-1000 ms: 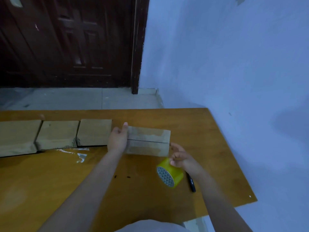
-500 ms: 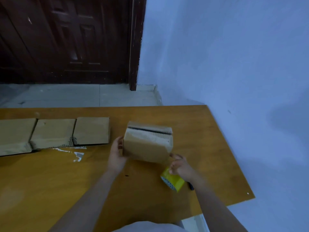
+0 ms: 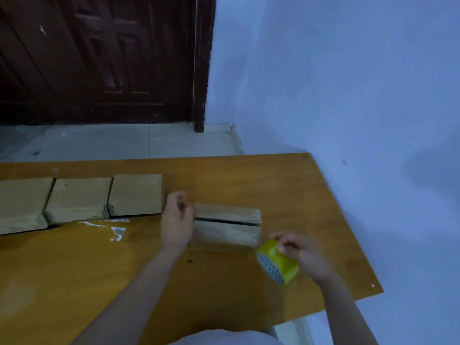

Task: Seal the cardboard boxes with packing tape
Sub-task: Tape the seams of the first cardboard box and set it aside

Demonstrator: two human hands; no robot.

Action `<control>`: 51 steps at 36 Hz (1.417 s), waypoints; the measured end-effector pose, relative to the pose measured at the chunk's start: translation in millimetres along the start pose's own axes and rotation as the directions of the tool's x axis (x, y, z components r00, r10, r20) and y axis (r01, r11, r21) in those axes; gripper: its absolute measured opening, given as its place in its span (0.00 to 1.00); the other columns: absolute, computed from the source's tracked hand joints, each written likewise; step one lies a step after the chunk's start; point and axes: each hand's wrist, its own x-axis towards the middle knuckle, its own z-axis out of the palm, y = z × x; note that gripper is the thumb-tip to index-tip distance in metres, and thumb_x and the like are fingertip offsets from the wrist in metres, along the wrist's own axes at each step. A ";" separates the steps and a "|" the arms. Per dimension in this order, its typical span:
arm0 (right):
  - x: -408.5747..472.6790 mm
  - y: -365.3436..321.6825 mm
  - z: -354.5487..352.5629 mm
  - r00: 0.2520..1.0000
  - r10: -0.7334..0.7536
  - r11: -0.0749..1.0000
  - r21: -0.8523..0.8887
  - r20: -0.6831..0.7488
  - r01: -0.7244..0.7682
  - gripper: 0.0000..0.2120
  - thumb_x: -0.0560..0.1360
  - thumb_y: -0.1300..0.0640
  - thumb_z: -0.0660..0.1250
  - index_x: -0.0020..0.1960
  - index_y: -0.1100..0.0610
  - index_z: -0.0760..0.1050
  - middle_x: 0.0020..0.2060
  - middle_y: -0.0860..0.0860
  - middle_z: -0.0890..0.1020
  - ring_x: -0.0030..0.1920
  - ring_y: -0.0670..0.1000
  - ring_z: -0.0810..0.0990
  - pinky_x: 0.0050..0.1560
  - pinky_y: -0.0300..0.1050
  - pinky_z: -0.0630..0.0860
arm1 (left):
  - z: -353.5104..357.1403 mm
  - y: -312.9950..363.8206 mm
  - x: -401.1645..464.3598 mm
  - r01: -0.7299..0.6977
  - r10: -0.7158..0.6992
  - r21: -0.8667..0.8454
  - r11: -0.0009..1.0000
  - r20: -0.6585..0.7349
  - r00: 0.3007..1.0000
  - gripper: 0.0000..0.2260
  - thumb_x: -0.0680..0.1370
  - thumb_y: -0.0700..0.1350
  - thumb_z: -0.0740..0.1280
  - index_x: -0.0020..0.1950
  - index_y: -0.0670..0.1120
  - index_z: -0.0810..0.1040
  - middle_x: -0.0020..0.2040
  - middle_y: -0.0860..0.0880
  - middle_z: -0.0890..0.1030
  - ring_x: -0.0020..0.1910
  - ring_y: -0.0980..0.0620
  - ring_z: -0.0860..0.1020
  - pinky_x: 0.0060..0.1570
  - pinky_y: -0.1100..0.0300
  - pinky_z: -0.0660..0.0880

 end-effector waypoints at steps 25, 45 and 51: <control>-0.8 -114.9 17.0 0.917 -0.320 0.947 -0.108 -0.238 0.303 0.20 0.79 0.50 0.61 0.69 0.54 0.69 0.58 0.47 0.76 0.56 0.45 0.75 0.56 0.39 0.71 | 36.4 120.4 4.1 -0.075 0.074 -0.011 0.997 0.358 0.931 0.14 0.77 0.47 0.68 0.33 0.44 0.72 0.32 0.44 0.79 0.34 0.42 0.80 0.39 0.45 0.79; -6.6 -138.9 1.2 0.900 -0.431 0.870 0.232 -0.069 0.435 0.08 0.73 0.52 0.68 0.44 0.57 0.79 0.39 0.53 0.79 0.42 0.51 0.77 0.44 0.41 0.72 | 20.6 128.3 4.9 0.313 -0.198 -0.323 0.893 0.343 0.918 0.10 0.79 0.34 0.59 0.39 0.39 0.73 0.34 0.43 0.79 0.32 0.47 0.77 0.28 0.62 0.75; 1.5 -140.2 -6.0 0.994 -0.084 0.925 -0.376 -0.063 0.054 0.20 0.72 0.43 0.69 0.30 0.54 0.70 0.27 0.48 0.70 0.29 0.47 0.69 0.32 0.43 0.63 | -15.8 115.4 30.0 0.328 -0.319 -0.471 0.819 0.102 0.942 0.04 0.80 0.40 0.63 0.46 0.42 0.77 0.39 0.47 0.82 0.35 0.53 0.81 0.33 0.64 0.74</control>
